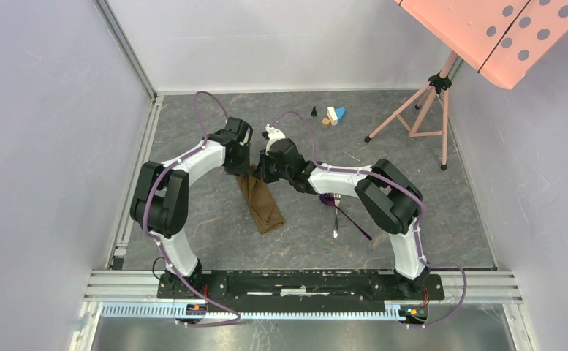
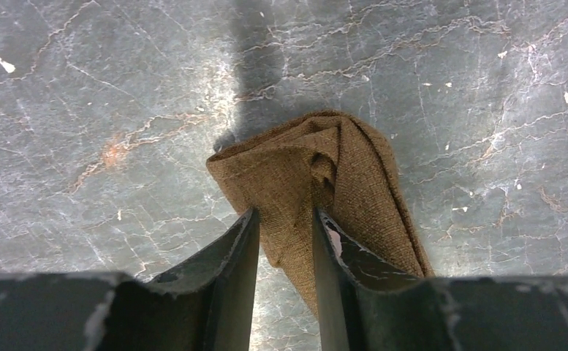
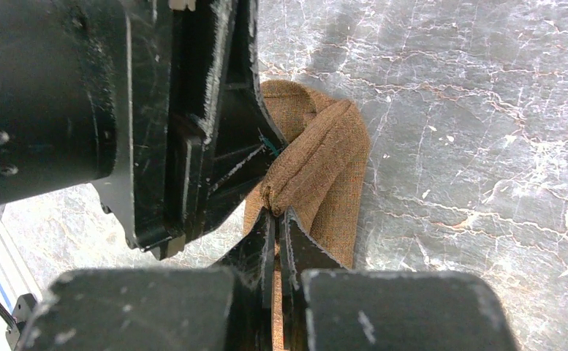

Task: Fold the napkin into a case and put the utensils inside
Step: Grasp the top corner of the smaller rectangle folded napkin from the folded napkin.

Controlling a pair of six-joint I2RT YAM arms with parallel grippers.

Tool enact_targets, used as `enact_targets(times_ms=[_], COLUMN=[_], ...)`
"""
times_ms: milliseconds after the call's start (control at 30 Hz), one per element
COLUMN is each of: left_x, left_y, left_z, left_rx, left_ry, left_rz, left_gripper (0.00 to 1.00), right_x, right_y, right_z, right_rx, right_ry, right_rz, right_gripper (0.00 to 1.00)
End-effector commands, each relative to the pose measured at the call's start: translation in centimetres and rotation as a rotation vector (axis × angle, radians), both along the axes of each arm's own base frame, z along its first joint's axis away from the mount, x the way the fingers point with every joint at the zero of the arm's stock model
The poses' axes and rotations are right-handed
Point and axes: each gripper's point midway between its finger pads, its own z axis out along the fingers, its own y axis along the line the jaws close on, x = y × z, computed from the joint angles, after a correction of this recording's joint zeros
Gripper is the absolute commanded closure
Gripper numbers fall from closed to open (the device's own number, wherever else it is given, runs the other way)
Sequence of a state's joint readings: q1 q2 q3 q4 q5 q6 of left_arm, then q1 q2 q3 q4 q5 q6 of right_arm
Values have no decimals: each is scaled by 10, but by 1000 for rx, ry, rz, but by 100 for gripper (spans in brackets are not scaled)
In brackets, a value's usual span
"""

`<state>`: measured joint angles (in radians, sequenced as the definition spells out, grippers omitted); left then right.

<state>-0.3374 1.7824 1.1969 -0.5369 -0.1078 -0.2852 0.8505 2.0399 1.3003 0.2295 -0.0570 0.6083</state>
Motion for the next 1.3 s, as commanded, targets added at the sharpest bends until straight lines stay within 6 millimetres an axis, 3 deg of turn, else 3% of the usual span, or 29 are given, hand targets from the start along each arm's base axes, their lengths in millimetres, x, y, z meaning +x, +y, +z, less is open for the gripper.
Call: enact_targets(times_ms=[0, 233, 433, 733, 1067, 1267], left_x=[19, 20, 25, 18, 4, 0], left_y=[-5, 0, 1, -4, -6, -6], left_z=[11, 9, 13, 17, 27, 31], left_rx=[27, 97, 110, 69, -57, -107], left_ry=[-69, -72, -87, -90, -76, -61], left_rz=[-45, -36, -32, -45, -48, -29], left_gripper=[59, 64, 83, 97, 98, 98], right_x=[2, 2, 3, 4, -1, 3], right_y=[4, 4, 7, 13, 40, 44], right_z=[23, 23, 18, 15, -10, -28], right_rx=[54, 54, 55, 54, 146, 158], right_ry=[-32, -32, -18, 1, 120, 134], right_rz=[5, 3, 4, 15, 60, 56], right_gripper=[100, 100, 100, 100, 100, 100])
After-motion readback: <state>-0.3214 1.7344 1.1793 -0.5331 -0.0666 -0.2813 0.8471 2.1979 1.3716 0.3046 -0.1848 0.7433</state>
